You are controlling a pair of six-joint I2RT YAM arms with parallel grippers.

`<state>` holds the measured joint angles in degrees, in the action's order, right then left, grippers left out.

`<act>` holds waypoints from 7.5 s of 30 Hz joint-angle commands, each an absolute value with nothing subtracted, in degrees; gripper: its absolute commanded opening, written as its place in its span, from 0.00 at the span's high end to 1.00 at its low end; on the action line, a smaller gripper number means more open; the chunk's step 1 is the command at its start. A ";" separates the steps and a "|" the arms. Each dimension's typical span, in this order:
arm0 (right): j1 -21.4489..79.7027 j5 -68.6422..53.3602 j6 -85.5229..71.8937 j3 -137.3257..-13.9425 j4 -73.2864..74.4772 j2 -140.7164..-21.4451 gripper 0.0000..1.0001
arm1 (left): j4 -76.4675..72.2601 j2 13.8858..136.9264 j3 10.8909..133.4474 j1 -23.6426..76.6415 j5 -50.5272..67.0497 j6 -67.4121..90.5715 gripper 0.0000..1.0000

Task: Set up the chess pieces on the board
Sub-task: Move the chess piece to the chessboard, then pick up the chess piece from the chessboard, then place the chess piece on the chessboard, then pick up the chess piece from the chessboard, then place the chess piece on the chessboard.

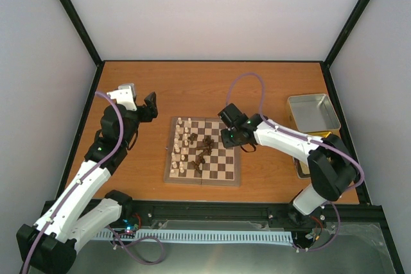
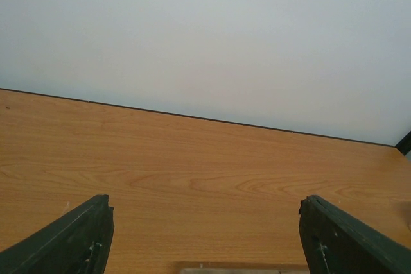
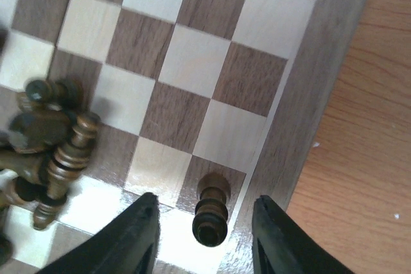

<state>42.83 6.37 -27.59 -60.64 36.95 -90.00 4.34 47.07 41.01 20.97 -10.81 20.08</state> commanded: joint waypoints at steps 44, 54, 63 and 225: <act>50.63 7.37 -35.30 -76.27 36.90 -106.66 0.86 | 17.27 33.00 40.01 21.25 -7.25 21.14 0.10; 50.63 7.30 -35.83 -73.90 35.86 -100.50 0.96 | 16.62 34.33 40.11 21.21 -7.19 21.00 0.10; 50.56 6.94 -34.42 -68.86 31.33 -94.25 0.96 | 15.79 35.85 39.99 21.20 -3.65 21.09 0.10; 38.50 8.69 -29.71 -76.72 32.29 -107.66 0.82 | 15.79 34.63 39.49 21.18 -5.73 21.01 0.10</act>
<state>38.89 8.12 -29.45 -76.64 32.36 -108.14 16.75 34.76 39.11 20.95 -5.56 21.06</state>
